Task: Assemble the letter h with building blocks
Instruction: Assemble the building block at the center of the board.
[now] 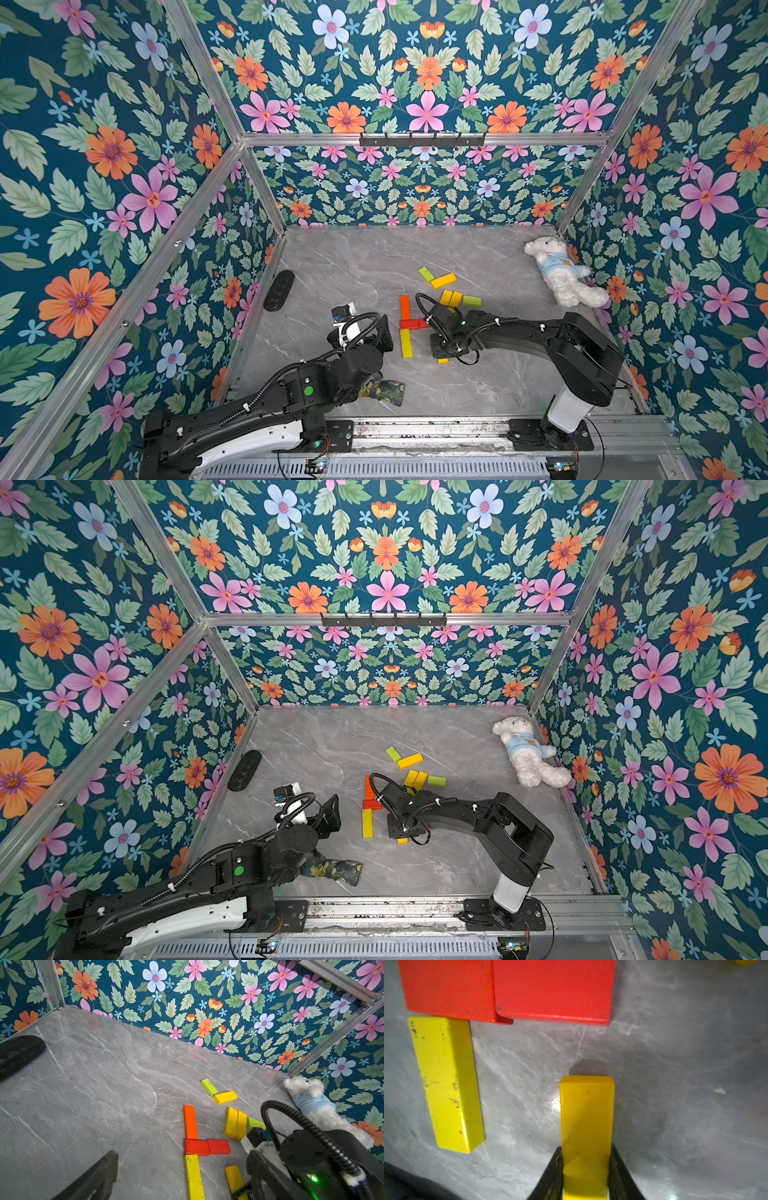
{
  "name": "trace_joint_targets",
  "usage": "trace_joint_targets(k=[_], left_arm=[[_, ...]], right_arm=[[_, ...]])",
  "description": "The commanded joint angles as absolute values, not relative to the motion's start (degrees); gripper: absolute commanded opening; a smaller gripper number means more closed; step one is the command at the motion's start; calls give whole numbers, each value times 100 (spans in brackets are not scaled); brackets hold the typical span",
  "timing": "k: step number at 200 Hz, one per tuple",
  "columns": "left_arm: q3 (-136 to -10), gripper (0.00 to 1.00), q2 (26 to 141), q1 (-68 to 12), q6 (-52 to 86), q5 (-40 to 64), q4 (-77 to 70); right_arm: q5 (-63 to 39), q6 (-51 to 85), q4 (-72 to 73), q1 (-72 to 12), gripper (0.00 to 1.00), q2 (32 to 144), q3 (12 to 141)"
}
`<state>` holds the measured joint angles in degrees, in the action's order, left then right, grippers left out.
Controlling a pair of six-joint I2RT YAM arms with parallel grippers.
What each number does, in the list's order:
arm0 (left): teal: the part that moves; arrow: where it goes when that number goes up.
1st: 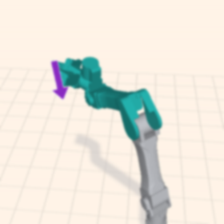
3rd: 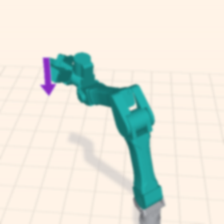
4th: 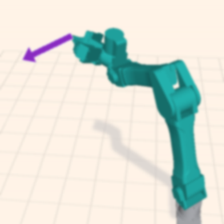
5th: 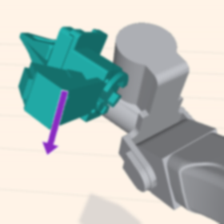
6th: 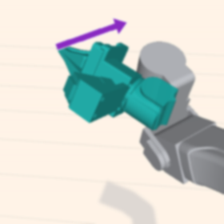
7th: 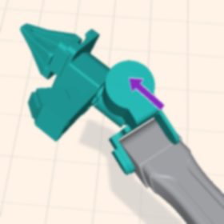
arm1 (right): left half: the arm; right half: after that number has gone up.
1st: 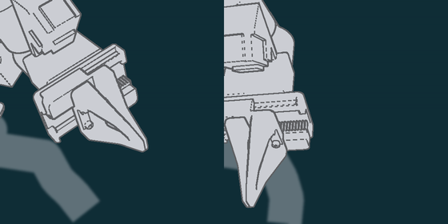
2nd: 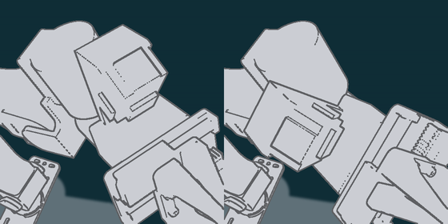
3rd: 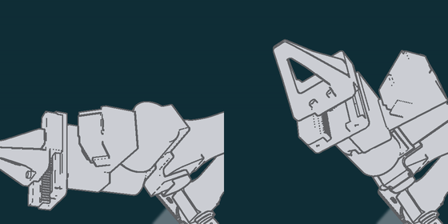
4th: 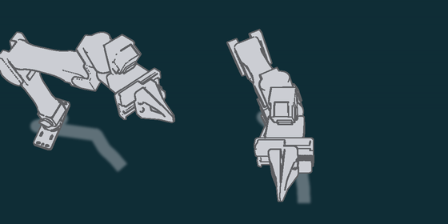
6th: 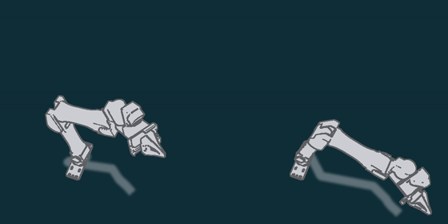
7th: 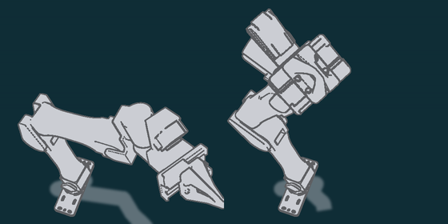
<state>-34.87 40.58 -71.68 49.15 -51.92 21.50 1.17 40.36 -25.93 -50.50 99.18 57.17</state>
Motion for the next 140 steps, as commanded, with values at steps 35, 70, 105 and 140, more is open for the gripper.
trace_joint_targets(k=[35, 70, 105, 140], left_arm=[[-3489, 99, 3921, -7170, 4972, -5305, 2225], [-3498, 99, 3911, -7167, 4938, -5311, 2224], [-3489, 99, 3902, -7168, 4931, -5334, 2232], [-3469, 99, 3850, -7171, 4956, -5369, 2263]], right_arm=[[48, 4158, -2815, -4967, 27, 10177, 6020], [88, 4222, -2883, -4899, 27, 10192, 6029], [120, 4253, -2927, -4895, 27, 10217, 6086], [95, 4254, -2913, -4889, 27, 10298, 6150]])
